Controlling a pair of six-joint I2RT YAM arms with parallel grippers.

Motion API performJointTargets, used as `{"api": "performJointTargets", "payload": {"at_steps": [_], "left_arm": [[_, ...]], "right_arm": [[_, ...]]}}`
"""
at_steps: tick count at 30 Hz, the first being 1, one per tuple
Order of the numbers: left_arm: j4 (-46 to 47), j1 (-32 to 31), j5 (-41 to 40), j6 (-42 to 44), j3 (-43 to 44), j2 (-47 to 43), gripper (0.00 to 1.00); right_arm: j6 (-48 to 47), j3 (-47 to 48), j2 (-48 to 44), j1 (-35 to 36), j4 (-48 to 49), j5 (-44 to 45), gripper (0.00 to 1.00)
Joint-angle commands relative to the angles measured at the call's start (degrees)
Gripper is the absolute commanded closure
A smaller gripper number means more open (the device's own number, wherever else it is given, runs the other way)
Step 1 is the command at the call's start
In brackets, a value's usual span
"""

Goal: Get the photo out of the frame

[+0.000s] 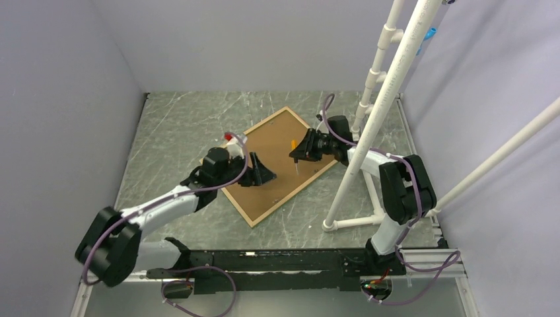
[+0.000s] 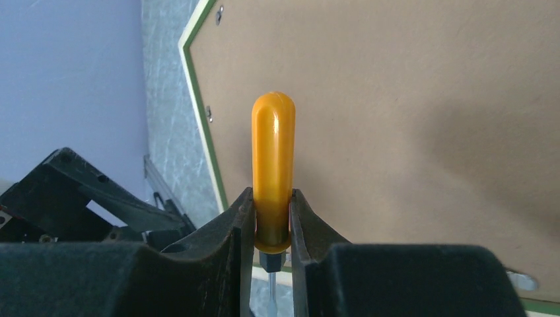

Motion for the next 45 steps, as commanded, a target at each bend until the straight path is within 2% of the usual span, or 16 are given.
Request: {"api": "performJointTargets", "payload": {"at_steps": [1, 8, 16, 19, 23, 27, 30, 34, 36, 37, 40, 42, 45], "left_arm": [[11.69, -2.27, 6.96, -0.93, 4.81, 7.85, 0.23], [10.7, -6.98, 5.87, -2.22, 11.58, 17.42, 0.23], [11.32, -8.06, 6.75, -2.89, 14.21, 23.76, 0.33], [9.93, -8.05, 5.89, -2.0, 14.55, 24.02, 0.47], [12.8, -7.93, 4.74, -1.24, 11.95, 21.81, 0.79], [14.22, -7.75, 5.47, 0.35, 10.54, 20.54, 0.97], [16.78, -7.1, 6.65, 0.48, 8.21, 19.71, 1.0], [25.09, -4.6, 12.86, -0.38, 3.05, 18.3, 1.0], [30.5, -2.39, 19.86, -2.2, 0.76, 18.3, 1.0], [33.13, -1.25, 23.59, -3.57, -0.2, 18.6, 1.0], [42.46, 1.16, 32.76, -8.88, -3.07, 19.7, 1.0], [44.96, 1.57, 36.25, -11.09, -4.2, 20.17, 1.0], [43.49, 1.64, 38.91, -10.93, -4.71, 20.05, 1.0]], "right_arm": [[10.94, -3.73, -2.39, 0.69, 9.23, -1.72, 1.0], [18.34, -10.65, -6.88, 2.79, 15.74, 2.74, 1.0], [21.87, -13.17, -10.73, 5.09, 18.97, 3.51, 1.0], [21.83, -13.75, -11.81, 5.82, 18.92, 3.58, 0.99], [20.79, -15.08, -12.91, 6.4, 18.02, 3.26, 0.97], [19.43, -16.72, -14.08, 6.74, 17.51, 2.96, 0.94], [16.77, -16.53, -14.58, 6.76, 16.45, 0.71, 0.82], [6.72, -13.19, -16.67, 5.48, 6.13, 1.11, 0.43], [2.86, -13.4, -17.65, 3.57, 6.15, -3.14, 0.26], [2.04, -14.24, -18.14, 2.41, 8.33, -6.8, 0.21], [1.88, -15.79, -18.64, -0.3, 17.46, -20.69, 0.15], [0.46, -14.96, -18.56, -0.35, 18.25, -23.69, 0.13], [-1.14, -11.8, -15.57, 0.01, 17.06, -27.18, 0.12]]}}
